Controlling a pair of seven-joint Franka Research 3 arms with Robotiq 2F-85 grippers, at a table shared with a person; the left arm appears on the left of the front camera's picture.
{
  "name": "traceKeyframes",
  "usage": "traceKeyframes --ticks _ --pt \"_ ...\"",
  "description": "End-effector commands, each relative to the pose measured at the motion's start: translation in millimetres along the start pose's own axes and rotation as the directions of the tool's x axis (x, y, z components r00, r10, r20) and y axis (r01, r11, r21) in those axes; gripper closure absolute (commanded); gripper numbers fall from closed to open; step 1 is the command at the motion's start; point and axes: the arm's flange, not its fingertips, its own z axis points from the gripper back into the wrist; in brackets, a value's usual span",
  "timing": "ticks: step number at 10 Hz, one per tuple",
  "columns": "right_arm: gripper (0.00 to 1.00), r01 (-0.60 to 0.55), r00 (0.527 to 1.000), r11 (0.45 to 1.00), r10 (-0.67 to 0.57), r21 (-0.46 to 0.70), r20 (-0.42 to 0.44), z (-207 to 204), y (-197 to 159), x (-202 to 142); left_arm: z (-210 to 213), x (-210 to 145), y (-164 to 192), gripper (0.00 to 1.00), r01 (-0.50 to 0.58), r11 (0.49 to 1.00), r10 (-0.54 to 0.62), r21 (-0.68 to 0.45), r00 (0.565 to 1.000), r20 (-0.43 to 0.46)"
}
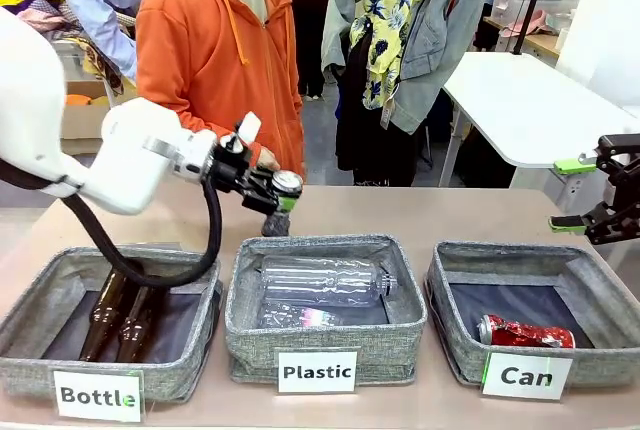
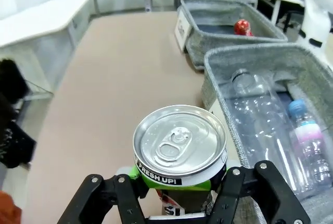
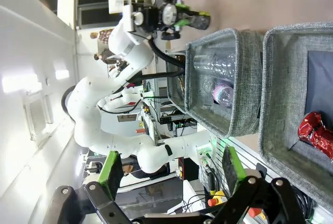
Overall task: Sort the can waste into the basket.
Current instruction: Pick up the can waste from the table and place it in the right Fabric basket.
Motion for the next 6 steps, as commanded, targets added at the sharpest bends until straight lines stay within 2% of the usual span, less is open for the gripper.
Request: traceKeyframes --ticks 1,2,4,5,6 --pt "0.00 -0.022 1.000 1.000 0.022 -0.001 -0.009 3.3 0.3 0.1 67.9 46.6 -46.4 1.00 0.004 0.997 -0.003 0.079 1.000 -0.017" --pt "0.00 -0.022 1.000 1.000 0.022 -0.001 -0.009 3.3 0.3 0.1 94.4 67.2 -71.7 1.00 -0.034 0.998 0.037 0.053 0.998 -0.047" --pt "0.00 -0.022 1.000 1.000 0.022 -0.001 -0.009 3.3 0.3 0.1 113.6 84.0 -127.6 1.00 -0.016 0.999 0.013 -0.028 0.993 -0.115" --pt "0.00 -0.022 1.000 1.000 0.022 -0.001 -0.009 3.3 0.3 0.1 117.2 83.1 -148.3 1.00 0.011 0.999 -0.015 -0.050 0.996 -0.087" --pt "0.00 -0.022 1.000 1.000 0.022 -0.001 -0.009 3.3 0.3 0.1 125.8 74.0 -151.9 1.00 0.038 0.999 -0.039 -0.032 0.999 -0.026"
